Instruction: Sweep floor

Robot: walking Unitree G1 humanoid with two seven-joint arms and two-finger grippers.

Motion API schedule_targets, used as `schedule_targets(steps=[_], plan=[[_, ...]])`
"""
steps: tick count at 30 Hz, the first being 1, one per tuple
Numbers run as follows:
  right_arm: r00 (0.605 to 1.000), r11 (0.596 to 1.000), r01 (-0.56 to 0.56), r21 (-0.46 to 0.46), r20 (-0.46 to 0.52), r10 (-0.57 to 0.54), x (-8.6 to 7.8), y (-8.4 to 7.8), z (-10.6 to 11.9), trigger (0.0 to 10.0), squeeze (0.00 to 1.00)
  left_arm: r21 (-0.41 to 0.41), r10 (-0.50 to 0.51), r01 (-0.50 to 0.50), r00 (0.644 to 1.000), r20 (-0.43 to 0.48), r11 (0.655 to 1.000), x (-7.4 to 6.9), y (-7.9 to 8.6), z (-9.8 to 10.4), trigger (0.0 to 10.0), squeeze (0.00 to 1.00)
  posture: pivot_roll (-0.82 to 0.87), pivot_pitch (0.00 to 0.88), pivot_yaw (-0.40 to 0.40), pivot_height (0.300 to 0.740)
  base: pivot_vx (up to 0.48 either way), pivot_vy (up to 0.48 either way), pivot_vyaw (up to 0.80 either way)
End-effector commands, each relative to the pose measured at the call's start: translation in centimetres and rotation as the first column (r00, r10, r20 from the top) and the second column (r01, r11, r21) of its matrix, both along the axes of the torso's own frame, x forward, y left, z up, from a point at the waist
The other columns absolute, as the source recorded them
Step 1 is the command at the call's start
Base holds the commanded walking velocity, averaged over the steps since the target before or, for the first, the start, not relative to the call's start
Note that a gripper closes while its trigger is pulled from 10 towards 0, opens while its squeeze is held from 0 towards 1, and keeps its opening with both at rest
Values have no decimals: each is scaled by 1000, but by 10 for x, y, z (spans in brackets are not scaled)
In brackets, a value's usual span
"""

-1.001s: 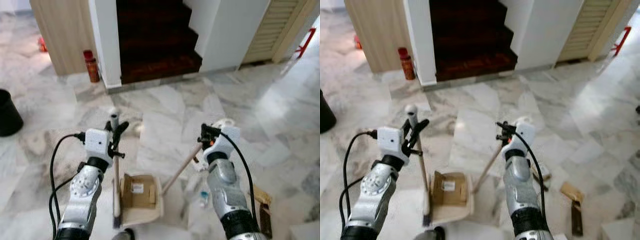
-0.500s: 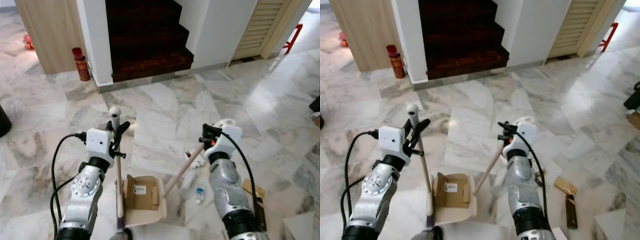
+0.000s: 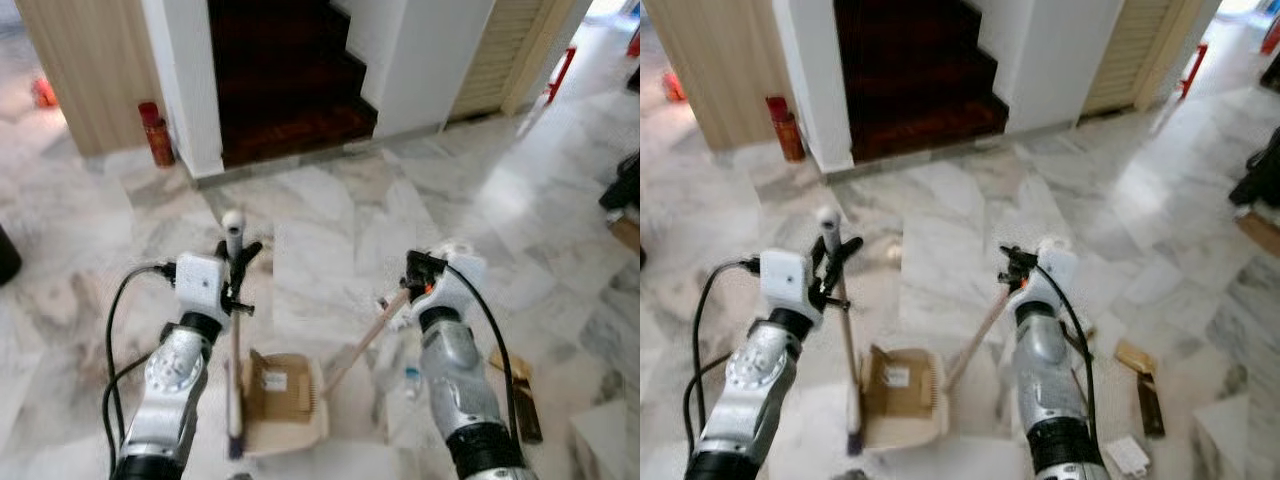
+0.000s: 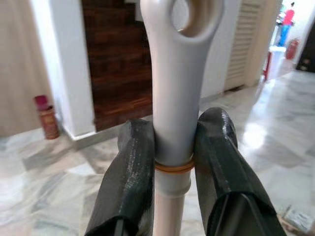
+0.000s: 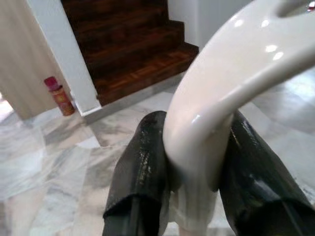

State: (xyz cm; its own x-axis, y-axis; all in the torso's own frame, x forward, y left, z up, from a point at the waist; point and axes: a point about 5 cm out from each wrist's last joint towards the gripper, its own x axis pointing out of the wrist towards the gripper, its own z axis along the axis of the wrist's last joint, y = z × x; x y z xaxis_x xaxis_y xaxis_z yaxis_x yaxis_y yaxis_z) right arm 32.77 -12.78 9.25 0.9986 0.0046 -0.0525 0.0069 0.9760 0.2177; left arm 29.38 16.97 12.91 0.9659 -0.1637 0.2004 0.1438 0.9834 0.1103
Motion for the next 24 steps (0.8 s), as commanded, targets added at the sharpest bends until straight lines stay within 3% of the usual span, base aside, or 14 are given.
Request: schedule_targets(steps=[1, 24], plan=[[999, 999, 13, 44, 51, -15, 4, -3, 12, 10000, 0, -4, -35, 36, 998, 49, 999, 1, -11, 10, 10000, 0, 103, 88, -104, 740, 0, 341, 0], [998, 999, -1, 47, 56, -2, 3, -3, 12, 10000, 0, 0, -32, 32, 998, 47, 999, 1, -11, 10, 10000, 0, 105, 88, -106, 740, 0, 343, 0]])
